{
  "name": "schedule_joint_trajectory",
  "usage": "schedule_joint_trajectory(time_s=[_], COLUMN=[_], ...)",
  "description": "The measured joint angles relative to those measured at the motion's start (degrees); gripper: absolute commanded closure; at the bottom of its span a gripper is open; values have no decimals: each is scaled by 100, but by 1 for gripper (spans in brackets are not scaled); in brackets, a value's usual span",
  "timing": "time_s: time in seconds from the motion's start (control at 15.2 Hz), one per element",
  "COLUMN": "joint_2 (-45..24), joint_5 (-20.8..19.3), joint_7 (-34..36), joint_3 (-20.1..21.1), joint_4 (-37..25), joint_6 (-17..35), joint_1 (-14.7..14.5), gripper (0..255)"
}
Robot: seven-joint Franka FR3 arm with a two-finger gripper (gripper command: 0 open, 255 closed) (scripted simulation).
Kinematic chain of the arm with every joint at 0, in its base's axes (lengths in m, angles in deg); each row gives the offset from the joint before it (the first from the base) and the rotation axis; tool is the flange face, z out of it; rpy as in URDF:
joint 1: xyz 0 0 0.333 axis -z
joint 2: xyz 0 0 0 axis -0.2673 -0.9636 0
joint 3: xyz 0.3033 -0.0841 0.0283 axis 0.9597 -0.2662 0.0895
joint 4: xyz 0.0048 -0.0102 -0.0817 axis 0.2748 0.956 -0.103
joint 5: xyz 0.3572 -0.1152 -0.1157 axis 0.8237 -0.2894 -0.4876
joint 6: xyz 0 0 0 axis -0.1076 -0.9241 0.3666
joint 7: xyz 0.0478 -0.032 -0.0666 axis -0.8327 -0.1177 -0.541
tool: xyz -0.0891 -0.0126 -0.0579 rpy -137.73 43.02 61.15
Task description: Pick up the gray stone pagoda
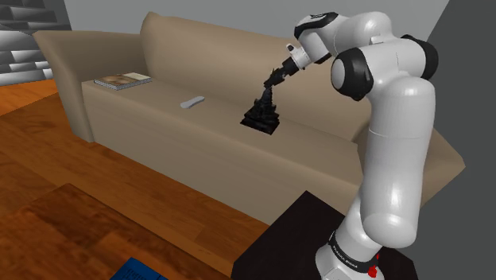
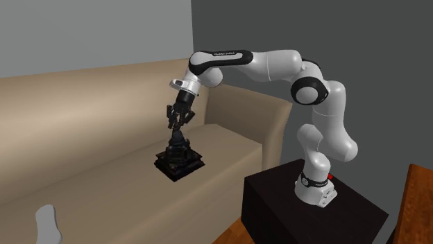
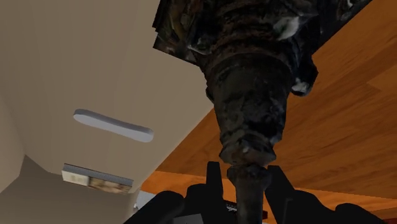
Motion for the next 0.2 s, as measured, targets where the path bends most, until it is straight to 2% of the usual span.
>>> schedule_joint_trajectory(time_s=[0.2], joint_2=[45], joint_5=[-63], joint_7=[121], joint_3=[-26], joint_4=[-134], joint_6=[-106], joint_1=[5], gripper=[255])
